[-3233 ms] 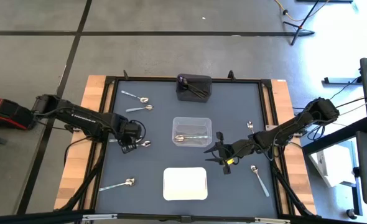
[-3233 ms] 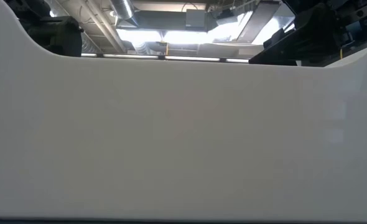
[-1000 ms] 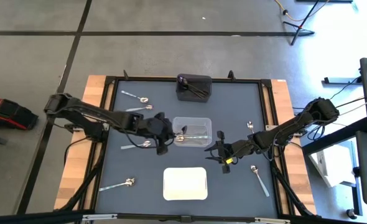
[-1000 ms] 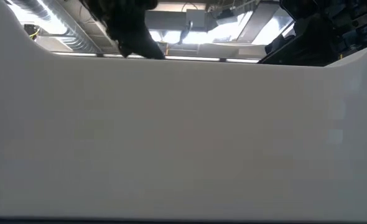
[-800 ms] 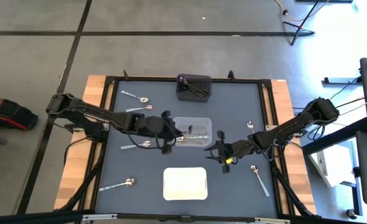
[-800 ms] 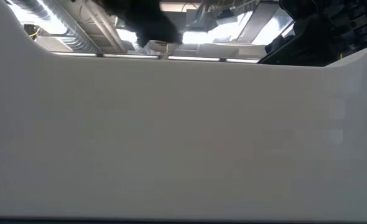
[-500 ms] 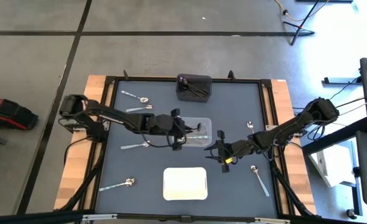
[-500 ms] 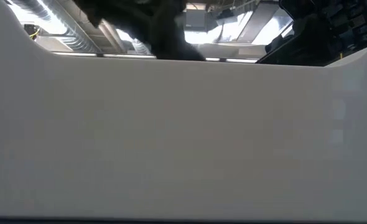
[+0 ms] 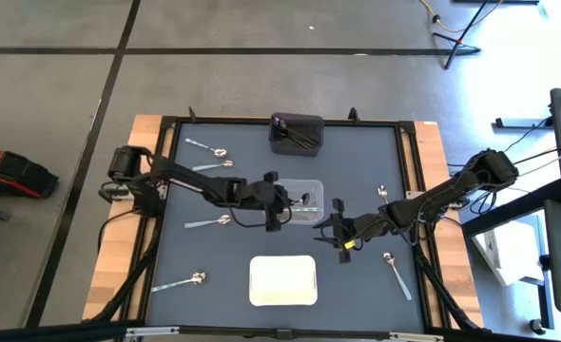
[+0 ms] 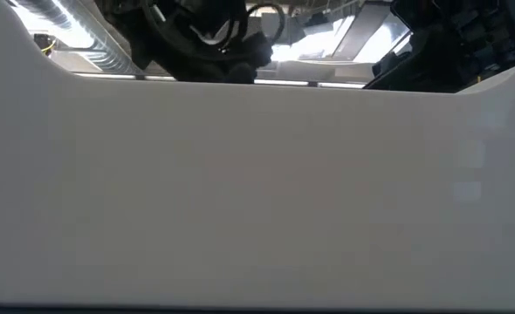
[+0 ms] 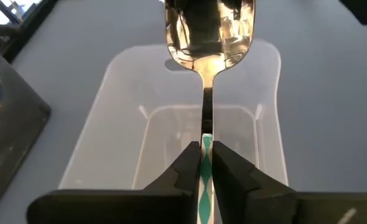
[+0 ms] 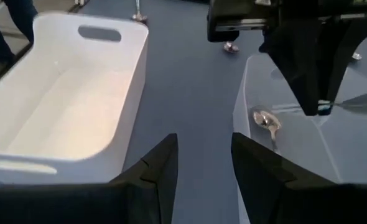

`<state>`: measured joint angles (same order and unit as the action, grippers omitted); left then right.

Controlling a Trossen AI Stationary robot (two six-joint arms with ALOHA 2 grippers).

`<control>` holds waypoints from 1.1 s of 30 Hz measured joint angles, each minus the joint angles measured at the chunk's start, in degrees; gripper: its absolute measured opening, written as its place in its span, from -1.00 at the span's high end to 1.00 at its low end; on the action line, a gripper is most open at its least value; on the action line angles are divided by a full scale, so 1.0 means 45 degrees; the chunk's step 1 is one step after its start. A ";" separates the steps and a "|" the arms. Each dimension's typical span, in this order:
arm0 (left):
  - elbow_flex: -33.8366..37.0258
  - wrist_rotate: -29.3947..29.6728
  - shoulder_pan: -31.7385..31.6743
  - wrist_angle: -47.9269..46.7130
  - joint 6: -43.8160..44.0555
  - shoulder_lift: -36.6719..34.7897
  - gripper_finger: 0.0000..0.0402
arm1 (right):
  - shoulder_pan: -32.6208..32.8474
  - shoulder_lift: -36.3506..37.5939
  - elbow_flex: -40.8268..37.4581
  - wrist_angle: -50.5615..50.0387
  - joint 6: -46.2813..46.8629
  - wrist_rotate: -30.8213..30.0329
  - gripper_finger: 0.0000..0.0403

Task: Sort silverware by color (type)
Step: Put the middle green patterned spoon into the transparent bin, then put the middle left blue spoon into the white bin

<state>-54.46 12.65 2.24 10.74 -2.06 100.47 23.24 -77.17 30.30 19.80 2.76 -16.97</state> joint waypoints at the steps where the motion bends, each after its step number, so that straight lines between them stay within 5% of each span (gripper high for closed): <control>1: 0.0000 -0.0001 -0.0014 0.0014 0.0004 0.0114 0.81 | 0.0002 0.0000 0.0000 -0.0129 -0.0005 0.0000 0.30; 11: 0.0008 -0.0020 -0.0010 -0.0661 0.0352 -0.0260 0.41 | 0.0002 0.0000 0.0000 -0.0229 -0.0097 -0.0019 0.30; 24: 0.0170 0.0609 0.0922 -0.6455 0.2092 -0.5116 0.40 | 0.0002 0.0005 -0.0010 -0.0219 -0.0136 -0.0037 0.30; 33: 0.3069 0.0984 0.2019 -0.7292 0.4741 -0.8595 0.40 | -0.0003 0.0005 -0.0010 0.0018 -0.0437 -0.0107 0.30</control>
<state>-40.65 17.08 11.32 -22.08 19.27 61.79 23.22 -77.14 30.26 19.88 0.80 -17.45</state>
